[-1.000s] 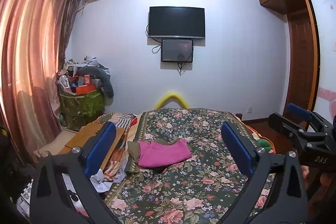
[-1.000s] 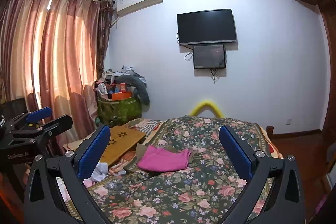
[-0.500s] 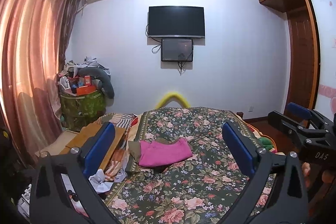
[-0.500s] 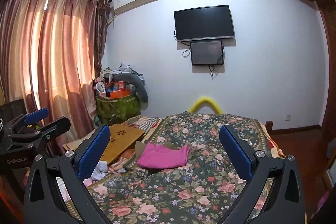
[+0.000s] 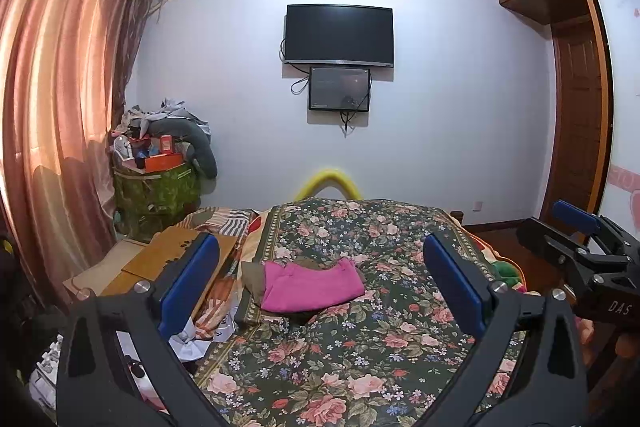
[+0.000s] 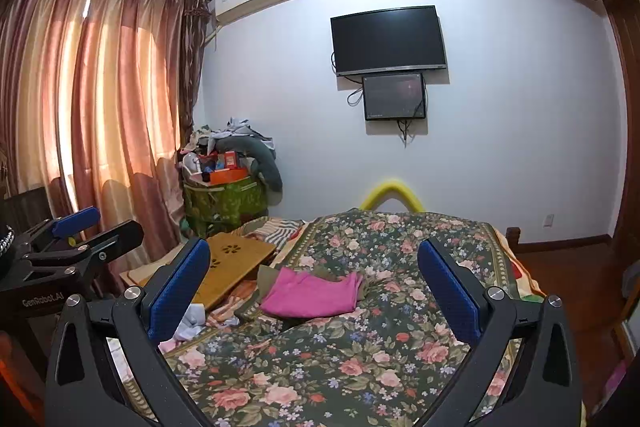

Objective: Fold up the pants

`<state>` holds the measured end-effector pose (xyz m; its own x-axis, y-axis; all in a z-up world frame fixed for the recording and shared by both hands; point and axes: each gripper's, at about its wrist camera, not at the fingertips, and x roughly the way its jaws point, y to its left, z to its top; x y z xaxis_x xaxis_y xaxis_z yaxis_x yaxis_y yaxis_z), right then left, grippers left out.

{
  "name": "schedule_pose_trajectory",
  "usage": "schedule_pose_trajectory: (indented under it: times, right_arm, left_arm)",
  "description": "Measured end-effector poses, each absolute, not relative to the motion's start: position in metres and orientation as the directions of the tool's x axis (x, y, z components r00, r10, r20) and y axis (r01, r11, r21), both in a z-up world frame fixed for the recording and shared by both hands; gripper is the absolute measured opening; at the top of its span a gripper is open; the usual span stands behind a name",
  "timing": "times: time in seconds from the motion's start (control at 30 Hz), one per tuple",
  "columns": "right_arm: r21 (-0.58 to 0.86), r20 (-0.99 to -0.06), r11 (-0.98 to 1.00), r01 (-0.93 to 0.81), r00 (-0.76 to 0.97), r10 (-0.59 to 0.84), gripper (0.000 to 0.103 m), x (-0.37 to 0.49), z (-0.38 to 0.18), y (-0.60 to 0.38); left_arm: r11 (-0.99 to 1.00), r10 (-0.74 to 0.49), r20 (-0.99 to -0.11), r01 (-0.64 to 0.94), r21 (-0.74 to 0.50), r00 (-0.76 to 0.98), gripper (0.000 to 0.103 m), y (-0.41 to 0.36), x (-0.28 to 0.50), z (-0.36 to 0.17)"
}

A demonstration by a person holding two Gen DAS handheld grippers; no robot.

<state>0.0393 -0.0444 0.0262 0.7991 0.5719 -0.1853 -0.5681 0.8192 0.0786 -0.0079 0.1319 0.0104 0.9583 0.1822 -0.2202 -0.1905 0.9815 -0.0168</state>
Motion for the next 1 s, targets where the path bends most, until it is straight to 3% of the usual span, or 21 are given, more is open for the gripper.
schedule_pose_trajectory:
  times: [1.0]
  right_arm:
    - [0.088,-0.195,0.823,-0.561,0.801,0.566,0.103,0.0392,0.0269,-0.0527]
  left_arm:
    - [0.987,0.153,-0.226,-0.161,-0.018,0.962,0.103,0.1246,-0.0027,0.0108]
